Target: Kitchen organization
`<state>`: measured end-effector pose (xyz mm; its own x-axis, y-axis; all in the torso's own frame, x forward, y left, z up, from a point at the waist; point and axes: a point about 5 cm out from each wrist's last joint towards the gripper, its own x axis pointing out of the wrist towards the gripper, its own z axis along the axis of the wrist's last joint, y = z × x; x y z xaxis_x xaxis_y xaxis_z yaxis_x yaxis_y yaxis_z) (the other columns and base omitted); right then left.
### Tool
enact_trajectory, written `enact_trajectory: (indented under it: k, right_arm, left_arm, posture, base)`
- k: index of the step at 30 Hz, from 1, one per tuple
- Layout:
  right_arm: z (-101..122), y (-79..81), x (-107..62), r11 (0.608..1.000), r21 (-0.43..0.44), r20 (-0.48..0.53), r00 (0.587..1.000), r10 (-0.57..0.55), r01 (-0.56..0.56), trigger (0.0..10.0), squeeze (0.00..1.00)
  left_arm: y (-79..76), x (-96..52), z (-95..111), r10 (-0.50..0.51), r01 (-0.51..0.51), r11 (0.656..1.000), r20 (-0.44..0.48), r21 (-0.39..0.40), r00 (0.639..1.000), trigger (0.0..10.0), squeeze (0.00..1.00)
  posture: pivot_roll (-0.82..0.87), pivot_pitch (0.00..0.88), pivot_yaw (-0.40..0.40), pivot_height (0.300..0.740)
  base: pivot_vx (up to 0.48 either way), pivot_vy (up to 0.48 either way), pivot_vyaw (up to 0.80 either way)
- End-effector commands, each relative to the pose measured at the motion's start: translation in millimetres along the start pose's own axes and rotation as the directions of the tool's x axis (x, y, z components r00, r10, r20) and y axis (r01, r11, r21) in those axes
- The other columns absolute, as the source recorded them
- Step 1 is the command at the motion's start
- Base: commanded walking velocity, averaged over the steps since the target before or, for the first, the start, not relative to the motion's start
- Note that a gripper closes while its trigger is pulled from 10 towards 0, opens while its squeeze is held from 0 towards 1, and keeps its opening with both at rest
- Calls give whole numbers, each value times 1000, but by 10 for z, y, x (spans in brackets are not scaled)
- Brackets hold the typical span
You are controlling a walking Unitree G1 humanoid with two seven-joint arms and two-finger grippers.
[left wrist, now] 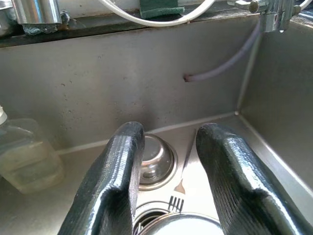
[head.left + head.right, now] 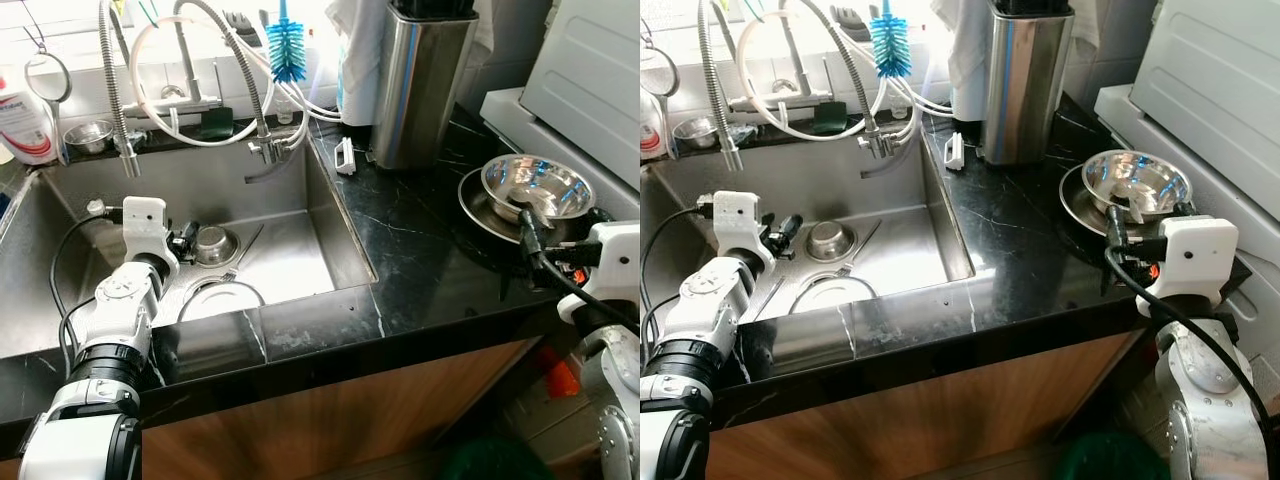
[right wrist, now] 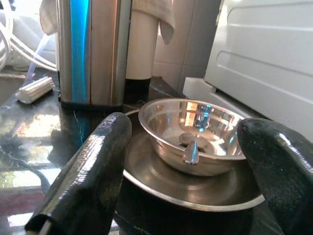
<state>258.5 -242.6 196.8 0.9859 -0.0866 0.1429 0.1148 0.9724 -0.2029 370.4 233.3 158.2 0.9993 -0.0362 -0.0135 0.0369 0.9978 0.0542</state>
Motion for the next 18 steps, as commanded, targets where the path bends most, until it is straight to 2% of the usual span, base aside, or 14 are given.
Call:
enact_trajectory:
  k: [1,5,18]
  right_arm:
    - [-35,5,21,1000,-5,-36,999,16,-16,10000,0]
    - [-107,-23,44,1000,-8,-91,996,1,-2,10000,0]
    - [-108,-20,96,1000,-10,-91,996,-3,2,10000,0]
  left_arm:
    - [35,-18,8,4,-4,1000,3,7,1000,10000,0]
    - [37,-29,-9,4,-4,1000,-4,10,1000,10000,0]
    - [29,-45,-15,3,-3,1000,-6,7,1000,10000,0]
  posture:
    - [-1,29,27,740]
    - [-1,42,29,740]
    - [7,50,30,740]
  base:
    - [0,0,0]
    - [0,0,0]
    - [0,0,0]
